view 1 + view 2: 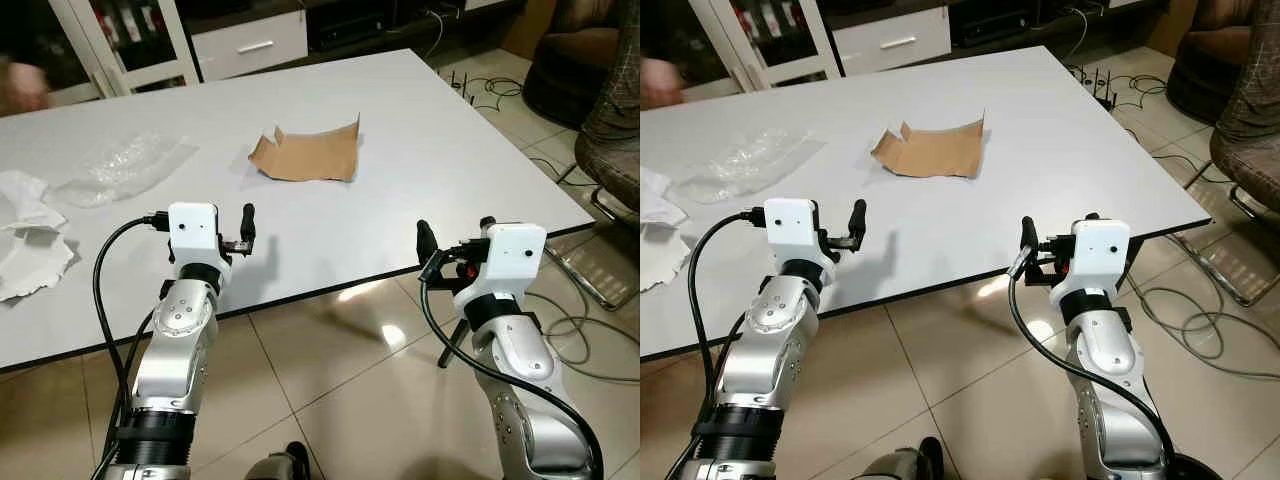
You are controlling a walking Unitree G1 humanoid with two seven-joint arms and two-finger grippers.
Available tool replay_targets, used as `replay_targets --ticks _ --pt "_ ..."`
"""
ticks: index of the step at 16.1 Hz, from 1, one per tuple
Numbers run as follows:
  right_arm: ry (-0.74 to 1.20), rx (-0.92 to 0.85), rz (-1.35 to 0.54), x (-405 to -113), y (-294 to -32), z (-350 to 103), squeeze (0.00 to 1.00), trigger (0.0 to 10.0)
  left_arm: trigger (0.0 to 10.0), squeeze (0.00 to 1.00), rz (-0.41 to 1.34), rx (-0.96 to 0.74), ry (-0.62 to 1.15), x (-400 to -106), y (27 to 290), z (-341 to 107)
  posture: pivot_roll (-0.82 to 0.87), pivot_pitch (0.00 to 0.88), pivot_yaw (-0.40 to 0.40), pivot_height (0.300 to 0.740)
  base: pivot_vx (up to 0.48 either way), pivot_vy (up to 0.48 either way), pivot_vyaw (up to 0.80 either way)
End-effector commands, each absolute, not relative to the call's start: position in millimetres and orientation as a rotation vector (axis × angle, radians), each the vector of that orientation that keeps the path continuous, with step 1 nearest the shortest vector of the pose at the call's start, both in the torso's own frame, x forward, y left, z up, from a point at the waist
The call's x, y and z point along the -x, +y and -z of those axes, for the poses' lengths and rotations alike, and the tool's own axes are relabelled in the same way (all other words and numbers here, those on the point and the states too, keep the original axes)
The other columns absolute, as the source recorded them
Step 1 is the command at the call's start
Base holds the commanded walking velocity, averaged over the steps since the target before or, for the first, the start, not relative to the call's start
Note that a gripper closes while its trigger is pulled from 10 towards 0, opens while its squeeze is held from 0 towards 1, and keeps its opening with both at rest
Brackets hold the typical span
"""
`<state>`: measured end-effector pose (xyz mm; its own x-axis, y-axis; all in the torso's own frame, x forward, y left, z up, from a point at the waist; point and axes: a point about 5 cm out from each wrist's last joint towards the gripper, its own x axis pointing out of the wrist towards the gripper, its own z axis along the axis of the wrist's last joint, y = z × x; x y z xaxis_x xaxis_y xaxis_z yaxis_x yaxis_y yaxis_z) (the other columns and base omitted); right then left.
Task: Picking trash to rubbish bin
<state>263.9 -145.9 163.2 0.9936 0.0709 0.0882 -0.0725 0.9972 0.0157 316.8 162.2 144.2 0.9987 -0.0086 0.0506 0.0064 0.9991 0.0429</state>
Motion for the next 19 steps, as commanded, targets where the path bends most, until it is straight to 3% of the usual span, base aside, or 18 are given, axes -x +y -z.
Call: replay_targets --ticks 1,12,19 --pt "-0.085 -0.023 -0.091 -262.5 -142.0 -164.2 0.00 10.0 10.0 0.00 0.020 -0.060 -0.056 -314.8 163.1 -146.2 -0.09 0.118 0.083 0.740 0.270 0.000 0.00" --pt "-0.086 -0.023 -0.092 -262.1 -141.2 -164.8 0.00 10.0 10.0 0.00 0.040 -0.071 -0.024 -306.8 161.2 -136.4 -0.09 0.123 0.090 0.740 0.321 0.000 0.00" --pt "-0.084 -0.018 -0.104 -261.3 -139.9 -163.9 0.00 10.0 10.0 0.00 0.043 -0.083 -0.015 -306.4 162.1 -134.0 -0.09 0.121 0.091 0.740 0.480 0.000 0.00"
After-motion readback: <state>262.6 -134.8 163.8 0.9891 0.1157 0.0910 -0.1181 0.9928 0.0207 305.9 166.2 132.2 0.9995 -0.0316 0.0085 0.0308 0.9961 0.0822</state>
